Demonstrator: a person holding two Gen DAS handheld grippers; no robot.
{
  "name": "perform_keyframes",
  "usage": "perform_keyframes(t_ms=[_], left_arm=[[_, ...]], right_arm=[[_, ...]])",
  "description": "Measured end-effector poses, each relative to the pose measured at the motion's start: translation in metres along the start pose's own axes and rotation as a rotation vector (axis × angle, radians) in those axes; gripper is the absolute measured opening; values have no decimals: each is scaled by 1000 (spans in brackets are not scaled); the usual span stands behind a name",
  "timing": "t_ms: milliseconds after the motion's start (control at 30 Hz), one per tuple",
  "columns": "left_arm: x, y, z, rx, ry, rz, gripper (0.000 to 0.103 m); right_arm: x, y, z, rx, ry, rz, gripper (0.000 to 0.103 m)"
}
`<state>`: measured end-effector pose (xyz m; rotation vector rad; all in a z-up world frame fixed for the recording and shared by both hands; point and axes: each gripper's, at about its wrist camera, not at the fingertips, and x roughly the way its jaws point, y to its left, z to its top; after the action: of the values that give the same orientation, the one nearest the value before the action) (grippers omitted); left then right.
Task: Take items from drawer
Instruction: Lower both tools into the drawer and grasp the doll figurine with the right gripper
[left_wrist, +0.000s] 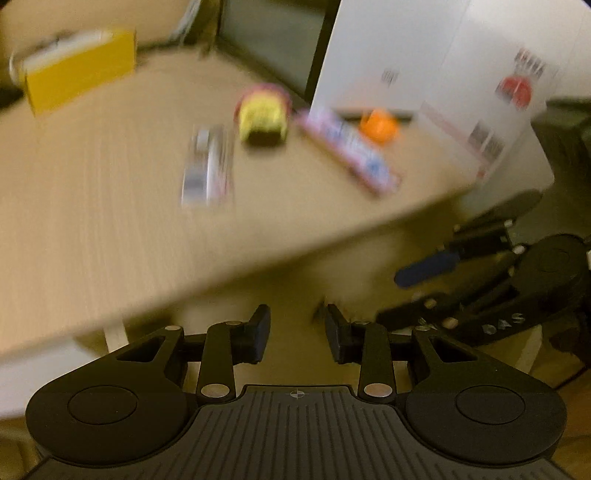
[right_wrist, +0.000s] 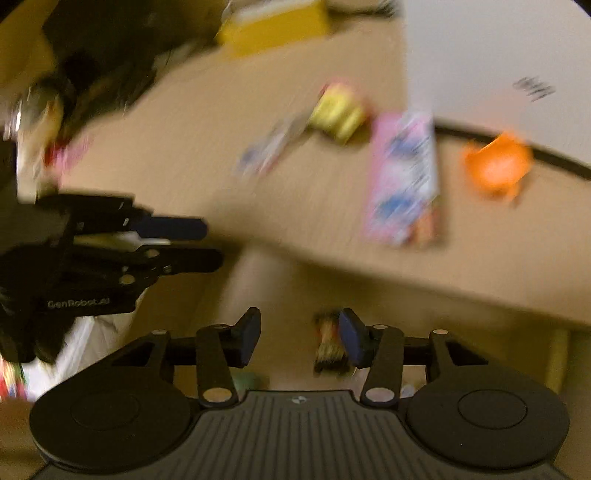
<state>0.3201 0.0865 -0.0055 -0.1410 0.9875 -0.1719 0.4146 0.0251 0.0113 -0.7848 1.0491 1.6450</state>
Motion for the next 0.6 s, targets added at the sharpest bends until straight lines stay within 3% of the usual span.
perform_keyframes(t_ms=[100, 267, 500, 600], left_arm=[[9, 7, -13, -51, 47, 11, 35], [11, 19, -20, -110, 65, 34, 35], [12, 23, -28, -165, 80, 54, 35], [15, 22, -29, -179, 87, 58, 35]], right_arm=[[35, 7, -3, -51, 57, -81, 56], [77, 12, -6, -185, 67, -217, 61], [118, 1, 4, -158, 116, -206, 62], [123, 1, 7, -162, 96, -184, 64]])
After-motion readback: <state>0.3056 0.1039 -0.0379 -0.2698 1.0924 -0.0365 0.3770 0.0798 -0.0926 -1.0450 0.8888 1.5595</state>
